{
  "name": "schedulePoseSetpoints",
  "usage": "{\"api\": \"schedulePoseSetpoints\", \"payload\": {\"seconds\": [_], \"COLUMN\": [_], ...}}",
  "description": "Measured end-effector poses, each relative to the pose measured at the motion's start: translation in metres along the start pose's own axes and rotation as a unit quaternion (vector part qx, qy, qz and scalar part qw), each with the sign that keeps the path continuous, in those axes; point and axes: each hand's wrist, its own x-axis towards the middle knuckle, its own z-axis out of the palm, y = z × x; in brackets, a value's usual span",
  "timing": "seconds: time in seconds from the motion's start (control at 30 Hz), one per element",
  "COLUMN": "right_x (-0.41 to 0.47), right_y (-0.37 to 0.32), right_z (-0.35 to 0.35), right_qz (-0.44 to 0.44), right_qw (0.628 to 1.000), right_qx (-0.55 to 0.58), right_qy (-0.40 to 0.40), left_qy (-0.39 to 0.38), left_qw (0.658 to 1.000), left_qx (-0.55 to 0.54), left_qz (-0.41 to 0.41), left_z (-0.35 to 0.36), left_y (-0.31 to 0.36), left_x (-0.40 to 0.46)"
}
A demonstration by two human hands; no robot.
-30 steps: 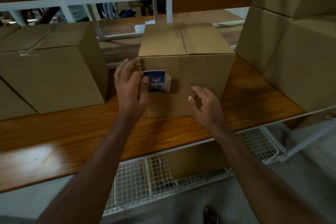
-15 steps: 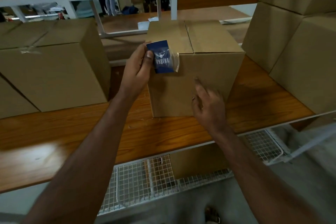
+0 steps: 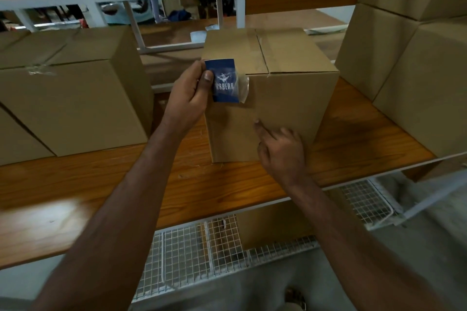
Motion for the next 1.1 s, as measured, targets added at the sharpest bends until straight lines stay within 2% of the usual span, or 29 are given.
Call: {"api": "schedulePoseSetpoints", "payload": {"seconds": [0.17,0.27,0.37,0.53,0.67,0.87,1.1], "right_x": [0.006,0.012,-0.007,-0.009,-0.003,-0.017,0.0], "right_y": [-0.008,-0.006,0.005,0.003,-0.008,0.012,-0.02], "right_z": [-0.005,-0.004,0.001,0.0,0.002,-0.001,0.008], "right_qz": [0.0,0.007,-0.004,0.08,0.032,0.126,0.038], "right_qw": [0.999,1.0,1.0,0.996,0.999,0.99,0.997], "right_qx": [0.025,0.024,-0.026,-0.025,-0.034,-0.064,-0.054], "right_qy": [0.042,0.011,-0.008,0.018,-0.008,0.013,-0.036], "left_qy": [0.001,0.001,-0.005,-0.01,-0.006,-0.008,0.009], "left_qw": [1.0,1.0,1.0,1.0,1.0,1.0,1.0], "left_qx": [-0.007,-0.012,-0.005,0.023,0.008,0.002,-0.01], "left_qz": [-0.001,-0.005,0.006,0.017,0.011,0.014,0.012], "left_z": [0.002,0.003,0.0,0.0,0.002,0.003,0.006], "left_y": [0.001,0.001,0.0,0.002,0.001,0.002,0.002], "left_x": [0.001,0.002,0.001,0.001,0.0,0.0,0.001]}}
